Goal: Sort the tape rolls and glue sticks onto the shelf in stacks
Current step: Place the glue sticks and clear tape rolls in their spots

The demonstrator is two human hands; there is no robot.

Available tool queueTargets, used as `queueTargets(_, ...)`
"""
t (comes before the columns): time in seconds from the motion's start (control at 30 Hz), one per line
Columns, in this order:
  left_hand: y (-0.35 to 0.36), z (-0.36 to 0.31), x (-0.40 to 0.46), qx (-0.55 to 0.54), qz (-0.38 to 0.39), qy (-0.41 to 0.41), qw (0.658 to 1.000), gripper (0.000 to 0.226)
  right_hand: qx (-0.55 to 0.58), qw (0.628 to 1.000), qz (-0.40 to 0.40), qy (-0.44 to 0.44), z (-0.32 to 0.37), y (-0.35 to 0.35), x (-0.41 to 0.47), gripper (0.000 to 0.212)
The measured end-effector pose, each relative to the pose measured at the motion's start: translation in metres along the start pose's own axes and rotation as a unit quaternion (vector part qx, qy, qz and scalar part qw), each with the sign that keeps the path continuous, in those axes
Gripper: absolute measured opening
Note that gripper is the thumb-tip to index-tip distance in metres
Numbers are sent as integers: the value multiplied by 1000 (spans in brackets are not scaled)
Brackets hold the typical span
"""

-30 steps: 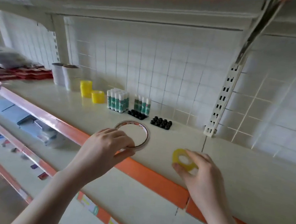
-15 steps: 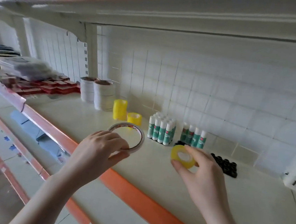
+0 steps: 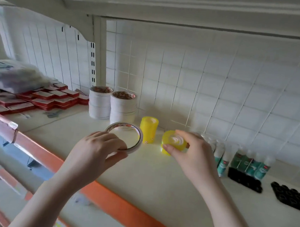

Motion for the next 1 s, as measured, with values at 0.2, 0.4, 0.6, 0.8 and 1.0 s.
queueTargets(0.2,2,75,8,-29,10,35,999,24,-36,998,-26,50,14,55,50,50)
queueTargets(0.4,8,111,12,-54,8,50,997,25,-47,994,-7,100,1,88,87,53)
queueTargets(0.6,17,123,15,-69,24,46,996,21,-44,992,8,121,-14,103,103,56)
queueTargets(0.8,20,126,19,-79,20,55,995,19,-27,991,1,129,-22,109,103,56)
queueTargets(1.0,25,125,23,-84,23,59,994,19,10,990,4,139,-30,110,103,57)
Point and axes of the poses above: each hand's wrist, its own x-axis towards the middle knuckle, its own y-axis out of the palm, z = x × y, the point moved 7 cm from there along x, towards the middle knuckle, and after that the axes turned 5 degrees about x, right-handed, at the moved point
